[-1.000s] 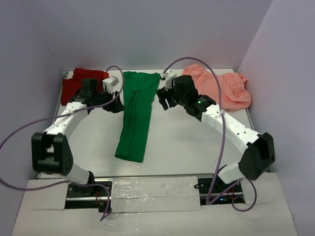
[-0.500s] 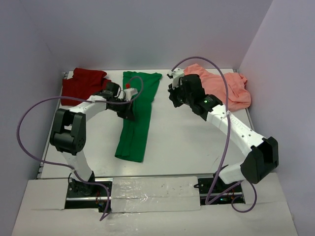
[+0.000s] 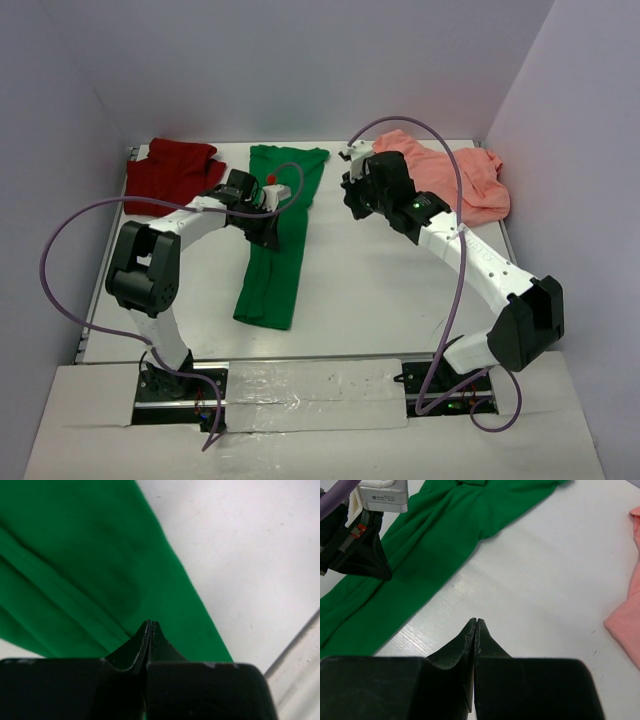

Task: Fold and stack the t-shirts
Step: Fold the tshirt

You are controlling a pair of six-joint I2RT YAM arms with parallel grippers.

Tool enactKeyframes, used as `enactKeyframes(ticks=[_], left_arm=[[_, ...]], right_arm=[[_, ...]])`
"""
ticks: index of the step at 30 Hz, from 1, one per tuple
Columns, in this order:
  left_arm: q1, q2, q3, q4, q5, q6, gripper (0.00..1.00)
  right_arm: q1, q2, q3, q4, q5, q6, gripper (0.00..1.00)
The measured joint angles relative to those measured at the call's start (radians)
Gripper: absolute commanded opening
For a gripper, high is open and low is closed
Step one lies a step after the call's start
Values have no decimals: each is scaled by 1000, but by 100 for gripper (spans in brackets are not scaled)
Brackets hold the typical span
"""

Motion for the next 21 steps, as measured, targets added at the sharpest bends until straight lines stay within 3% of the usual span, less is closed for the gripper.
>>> enactKeyframes(ticks=[8, 21], left_arm=[[0, 0, -9, -1, -95, 3, 0], [-2, 35, -44, 1, -100, 19, 0]], right_arm=[[-14, 0, 0, -4, -15, 1, 0], [-27, -1, 0, -7, -27, 2, 0]])
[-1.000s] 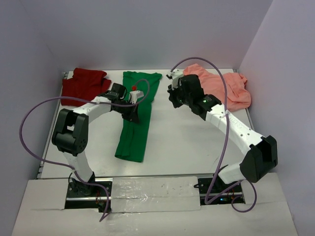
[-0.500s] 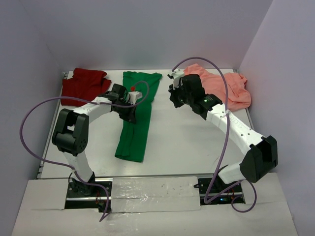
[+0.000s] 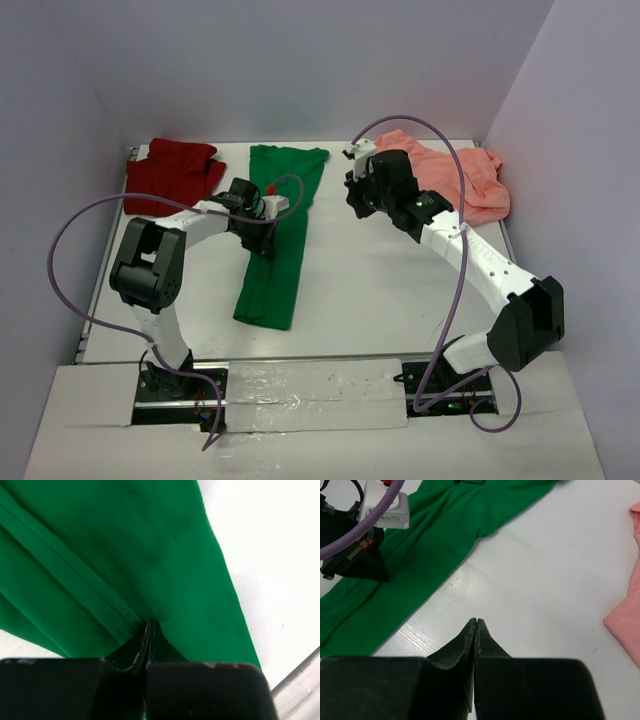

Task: Fold and stack the t-shirts
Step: Fold the tshirt

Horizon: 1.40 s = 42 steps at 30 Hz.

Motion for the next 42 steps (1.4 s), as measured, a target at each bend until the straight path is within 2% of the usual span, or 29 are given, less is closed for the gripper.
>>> enactKeyframes(ticks=[10, 19, 25, 31, 42], left_arm=[[-2, -18, -31, 10, -63, 1, 0], [4, -152, -40, 10, -197, 2, 0], [29, -215, -40, 10, -234, 11, 0], [45, -215, -41, -23, -154, 28, 0], [-26, -149, -41, -88, -3, 51, 0]], right_arm=[[-2, 0, 0, -4, -13, 0, 0], [-3, 0, 0, -6, -18, 0, 0], [-3, 0, 0, -9, -22, 0, 0], [-8, 0, 0, -11, -24, 0, 0], [-9, 0, 0, -11, -24, 3, 0]])
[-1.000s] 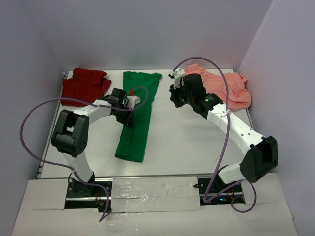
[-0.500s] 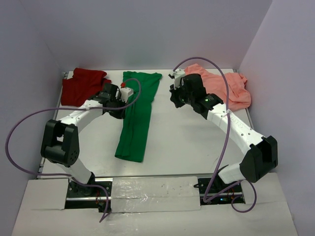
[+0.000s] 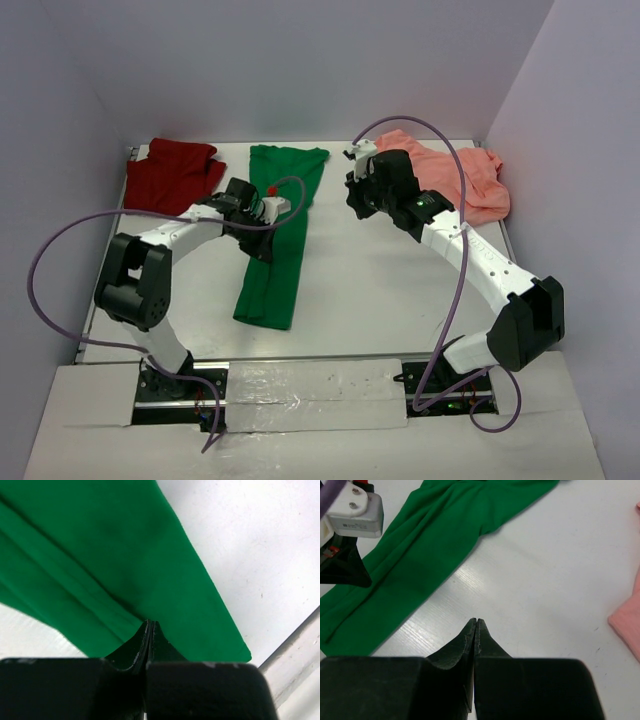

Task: Fold and stack the t-shirts
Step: Fold the tshirt

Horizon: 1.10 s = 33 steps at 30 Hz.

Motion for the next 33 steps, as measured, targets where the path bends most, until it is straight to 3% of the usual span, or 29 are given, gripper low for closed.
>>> enactKeyframes(ticks=[11, 22, 33], left_arm=[[-15, 60, -43, 4, 39, 3, 0], [-15, 79, -77, 42, -18, 3, 0], [5, -93, -84, 48, -182, 2, 0]], right_arm=[[-7, 0, 0, 0, -6, 0, 0], [-15, 0, 0, -1, -16, 1, 0], [-15, 0, 0, -2, -32, 1, 0]])
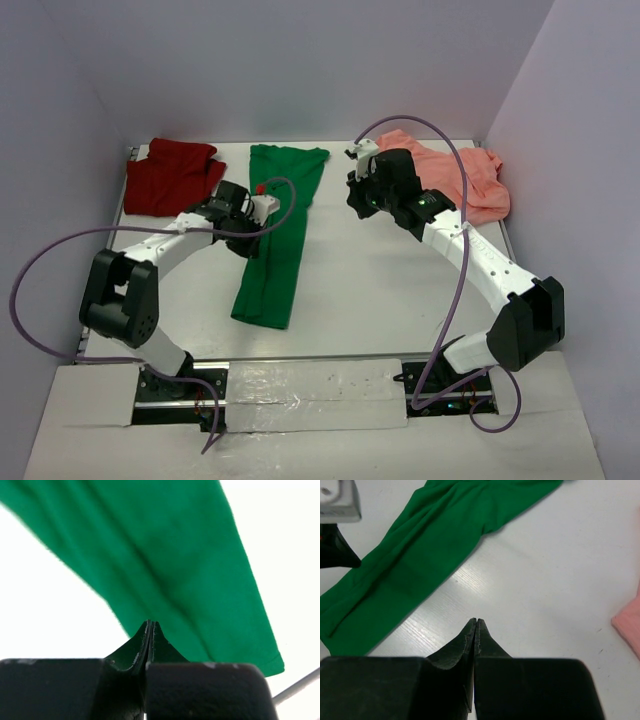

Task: Fold and stack the t-shirts
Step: Fold the tshirt

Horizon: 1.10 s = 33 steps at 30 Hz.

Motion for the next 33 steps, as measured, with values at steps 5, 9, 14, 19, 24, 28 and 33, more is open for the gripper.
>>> enactKeyframes(ticks=[5, 9, 14, 19, 24, 28, 33], left_arm=[[23, -47, 0, -2, -38, 3, 0], [42, -48, -12, 0, -43, 4, 0], [50, -48, -32, -10, 6, 4, 4], [32, -48, -32, -9, 69, 0, 44], [5, -47, -31, -15, 85, -2, 49], [-14, -32, -29, -26, 79, -3, 49], [-35, 8, -29, -30, 48, -7, 48]], right_arm=[[0, 0, 0, -1, -1, 0, 0], [-3, -2, -2, -2, -2, 0, 0], [-10, -3, -2, -4, -6, 0, 0], [-10, -3, -2, -10, -13, 0, 6], [-10, -3, -2, -25, -17, 0, 8], [-10, -3, -2, -29, -19, 0, 8], [-10, -3, -2, -29, -21, 0, 8]])
